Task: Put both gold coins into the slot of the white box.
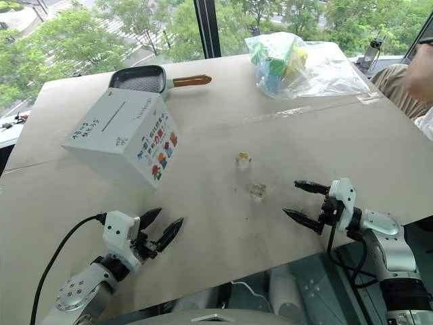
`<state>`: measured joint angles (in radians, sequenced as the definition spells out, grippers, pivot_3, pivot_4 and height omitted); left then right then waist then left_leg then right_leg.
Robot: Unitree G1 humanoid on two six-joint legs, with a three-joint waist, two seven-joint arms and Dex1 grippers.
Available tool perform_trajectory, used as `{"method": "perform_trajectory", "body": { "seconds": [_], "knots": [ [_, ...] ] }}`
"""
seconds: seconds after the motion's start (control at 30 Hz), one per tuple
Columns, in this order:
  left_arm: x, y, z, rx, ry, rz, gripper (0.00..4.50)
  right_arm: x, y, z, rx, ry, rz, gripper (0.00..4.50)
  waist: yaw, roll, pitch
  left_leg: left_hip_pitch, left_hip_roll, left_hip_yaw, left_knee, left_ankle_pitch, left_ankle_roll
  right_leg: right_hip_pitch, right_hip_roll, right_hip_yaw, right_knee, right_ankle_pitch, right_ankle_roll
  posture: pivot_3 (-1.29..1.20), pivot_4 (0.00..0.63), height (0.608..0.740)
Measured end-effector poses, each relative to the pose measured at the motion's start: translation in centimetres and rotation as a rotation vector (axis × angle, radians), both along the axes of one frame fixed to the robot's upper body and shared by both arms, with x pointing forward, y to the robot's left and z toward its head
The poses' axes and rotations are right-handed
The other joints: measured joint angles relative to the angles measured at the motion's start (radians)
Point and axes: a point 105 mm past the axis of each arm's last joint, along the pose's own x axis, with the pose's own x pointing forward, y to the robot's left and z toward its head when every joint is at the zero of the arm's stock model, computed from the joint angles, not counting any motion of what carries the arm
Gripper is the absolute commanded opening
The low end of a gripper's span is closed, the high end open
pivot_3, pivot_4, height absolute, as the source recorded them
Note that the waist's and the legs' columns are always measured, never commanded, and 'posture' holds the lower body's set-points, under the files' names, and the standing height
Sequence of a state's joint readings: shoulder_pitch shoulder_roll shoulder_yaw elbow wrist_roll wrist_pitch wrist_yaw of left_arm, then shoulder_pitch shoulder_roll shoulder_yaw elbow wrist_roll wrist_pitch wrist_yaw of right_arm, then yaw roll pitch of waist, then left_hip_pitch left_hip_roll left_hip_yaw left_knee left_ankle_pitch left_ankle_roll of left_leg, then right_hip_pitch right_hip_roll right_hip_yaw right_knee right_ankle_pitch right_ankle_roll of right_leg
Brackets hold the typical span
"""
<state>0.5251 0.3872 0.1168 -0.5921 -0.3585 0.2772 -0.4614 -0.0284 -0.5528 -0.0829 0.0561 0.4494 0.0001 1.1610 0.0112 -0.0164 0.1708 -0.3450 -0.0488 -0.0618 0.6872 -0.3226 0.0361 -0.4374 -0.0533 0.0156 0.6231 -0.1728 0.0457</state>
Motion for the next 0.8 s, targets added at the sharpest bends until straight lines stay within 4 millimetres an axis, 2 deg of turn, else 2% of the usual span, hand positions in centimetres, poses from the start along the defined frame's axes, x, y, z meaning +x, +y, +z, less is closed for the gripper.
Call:
{"method": "perform_trajectory", "body": {
  "seconds": [0.57, 0.8],
  "knots": [
    [-0.3, 0.1, 0.4, -0.005, -0.001, -0.040, 3.54, 0.7, 0.2, 0.3, -0.019, -0.024, -0.018, 4.48, 0.000, 0.000, 0.000, 0.000, 0.000, 0.000, 0.000, 0.000, 0.000, 0.000, 0.000, 0.000, 0.000, 0.000, 0.000, 0.00, 0.150, 0.721],
    [-0.3, -0.1, 0.7, 0.003, -0.012, -0.055, 3.54, 1.3, 1.1, 0.2, -0.077, -0.033, -0.023, 4.48, 0.000, 0.000, 0.000, 0.000, 0.000, 0.000, 0.000, 0.000, 0.000, 0.000, 0.000, 0.000, 0.000, 0.000, 0.000, 0.00, 0.150, 0.721]
  ]
}}
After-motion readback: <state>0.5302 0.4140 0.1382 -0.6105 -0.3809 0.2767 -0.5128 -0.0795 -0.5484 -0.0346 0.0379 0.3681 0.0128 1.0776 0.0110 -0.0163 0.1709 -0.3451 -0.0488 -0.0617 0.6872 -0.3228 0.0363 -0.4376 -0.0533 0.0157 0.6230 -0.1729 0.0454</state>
